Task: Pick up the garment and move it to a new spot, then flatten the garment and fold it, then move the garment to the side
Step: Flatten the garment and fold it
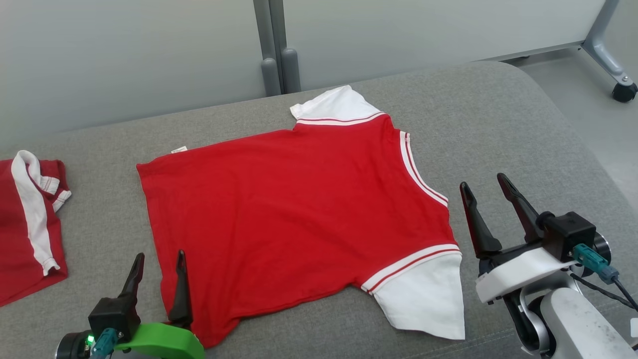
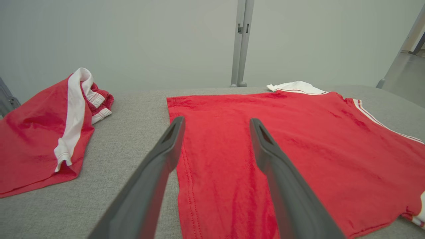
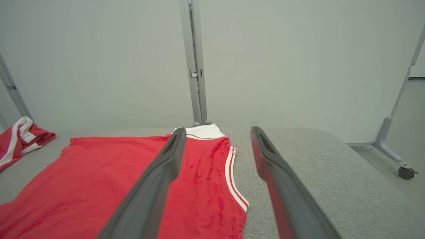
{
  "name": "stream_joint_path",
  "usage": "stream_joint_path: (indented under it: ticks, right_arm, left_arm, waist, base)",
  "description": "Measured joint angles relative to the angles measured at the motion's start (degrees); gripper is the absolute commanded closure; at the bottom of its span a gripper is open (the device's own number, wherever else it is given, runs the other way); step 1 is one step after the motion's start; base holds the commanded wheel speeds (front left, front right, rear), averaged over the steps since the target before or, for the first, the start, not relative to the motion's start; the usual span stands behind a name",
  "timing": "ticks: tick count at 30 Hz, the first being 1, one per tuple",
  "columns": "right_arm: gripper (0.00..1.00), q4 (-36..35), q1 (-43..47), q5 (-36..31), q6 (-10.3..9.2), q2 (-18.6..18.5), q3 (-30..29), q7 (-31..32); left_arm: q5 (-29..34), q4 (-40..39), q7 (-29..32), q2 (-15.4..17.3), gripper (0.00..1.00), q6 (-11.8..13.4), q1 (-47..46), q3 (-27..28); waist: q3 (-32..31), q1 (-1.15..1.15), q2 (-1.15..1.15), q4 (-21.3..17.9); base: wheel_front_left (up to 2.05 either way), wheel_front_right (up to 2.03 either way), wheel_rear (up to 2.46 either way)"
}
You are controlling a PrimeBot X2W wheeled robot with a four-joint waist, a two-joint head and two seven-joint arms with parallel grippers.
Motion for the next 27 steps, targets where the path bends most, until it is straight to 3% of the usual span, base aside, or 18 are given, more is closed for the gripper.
stream_joint_path:
  ticks: [27]
  right_arm:
    - [0.0,1.0,1.46,-0.98,0.15,1.77,-1.02,0.0]
  left_arm:
    - [0.01,-0.64,0.1,-1.09,0.0,0.41,4.71,1.57]
  waist:
    - [-0.91,0.0,0.0,0.11]
  base:
    - [0.0,0.0,0.0]
